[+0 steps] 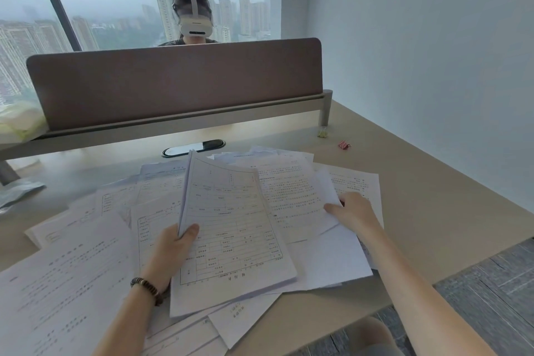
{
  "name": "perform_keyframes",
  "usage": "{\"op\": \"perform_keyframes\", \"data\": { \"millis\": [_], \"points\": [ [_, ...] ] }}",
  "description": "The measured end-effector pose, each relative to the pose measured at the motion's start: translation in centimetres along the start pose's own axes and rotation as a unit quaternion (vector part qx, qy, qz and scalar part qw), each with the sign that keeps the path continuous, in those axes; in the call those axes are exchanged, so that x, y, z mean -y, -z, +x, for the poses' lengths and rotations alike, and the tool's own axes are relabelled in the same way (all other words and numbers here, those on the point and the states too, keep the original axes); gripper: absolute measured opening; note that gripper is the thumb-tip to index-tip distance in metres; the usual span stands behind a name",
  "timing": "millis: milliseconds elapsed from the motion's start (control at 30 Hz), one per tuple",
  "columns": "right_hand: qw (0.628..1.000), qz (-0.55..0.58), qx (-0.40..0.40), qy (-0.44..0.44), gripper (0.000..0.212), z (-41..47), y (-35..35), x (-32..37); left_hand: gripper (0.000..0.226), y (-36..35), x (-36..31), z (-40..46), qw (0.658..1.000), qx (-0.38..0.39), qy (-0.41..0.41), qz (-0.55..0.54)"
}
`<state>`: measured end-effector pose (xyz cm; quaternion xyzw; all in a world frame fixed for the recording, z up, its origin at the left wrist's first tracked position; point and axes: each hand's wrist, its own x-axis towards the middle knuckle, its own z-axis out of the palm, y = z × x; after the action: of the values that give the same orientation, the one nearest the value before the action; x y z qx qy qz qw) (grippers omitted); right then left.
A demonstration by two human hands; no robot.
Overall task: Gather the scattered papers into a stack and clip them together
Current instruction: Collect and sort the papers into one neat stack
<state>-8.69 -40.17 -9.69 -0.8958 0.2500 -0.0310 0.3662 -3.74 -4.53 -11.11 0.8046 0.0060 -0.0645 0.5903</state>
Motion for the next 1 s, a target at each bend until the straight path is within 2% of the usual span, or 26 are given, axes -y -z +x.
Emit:
{"op": "perform_keyframes", "data": {
  "millis": [67,133,167,200,267,367,500,600,667,733,1000],
  "points": [
    [0.998,0.047,0.033,0.001,0.012,0.0,0.6,-0.2,0.019,0.0,0.0,0.0,1.000,0.003,-0.001,0.000],
    [0.992,0.090,0.087,-0.006,0.034,-0.2,1.2,0.1,0.019,0.0,0.0,0.0,1.000,0.006,-0.003,-0.002],
    [0.990,0.099,0.101,-0.010,0.040,-0.2,1.2,0.2,0.019,0.0,0.0,-0.1,1.000,0.008,-0.002,-0.004],
    [0.989,0.105,0.101,-0.008,0.038,-0.3,1.1,0.3,0.019,0.0,0.0,-0.1,1.000,0.010,-0.002,-0.003],
    [0.991,0.104,0.079,-0.003,0.025,-0.3,0.5,0.6,0.019,-0.1,-0.1,-0.1,1.000,0.008,-0.003,-0.007],
    [0.998,0.066,0.019,0.005,0.022,-0.3,0.0,0.6,0.018,0.0,0.0,0.0,1.000,0.005,0.000,-0.006],
    [0.995,0.083,-0.055,-0.009,0.015,-0.5,0.7,0.0,0.018,0.1,0.2,0.1,1.000,0.005,0.001,-0.005],
    [0.993,-0.036,-0.100,-0.045,0.028,0.0,0.8,-1.3,0.018,0.1,0.2,0.1,1.000,0.004,0.004,-0.007],
    [0.974,-0.162,-0.130,-0.093,0.037,-0.2,0.9,-1.9,0.019,0.1,0.3,0.1,1.000,0.005,0.003,-0.007],
    [0.959,-0.219,-0.130,-0.120,0.037,-0.3,1.0,-2.3,0.018,0.1,0.3,0.1,1.000,0.003,0.001,-0.004],
    [0.981,-0.143,-0.110,-0.074,0.021,1.4,0.3,-4.2,0.020,0.2,0.7,0.5,1.000,0.006,-0.001,-0.003]
  ]
}}
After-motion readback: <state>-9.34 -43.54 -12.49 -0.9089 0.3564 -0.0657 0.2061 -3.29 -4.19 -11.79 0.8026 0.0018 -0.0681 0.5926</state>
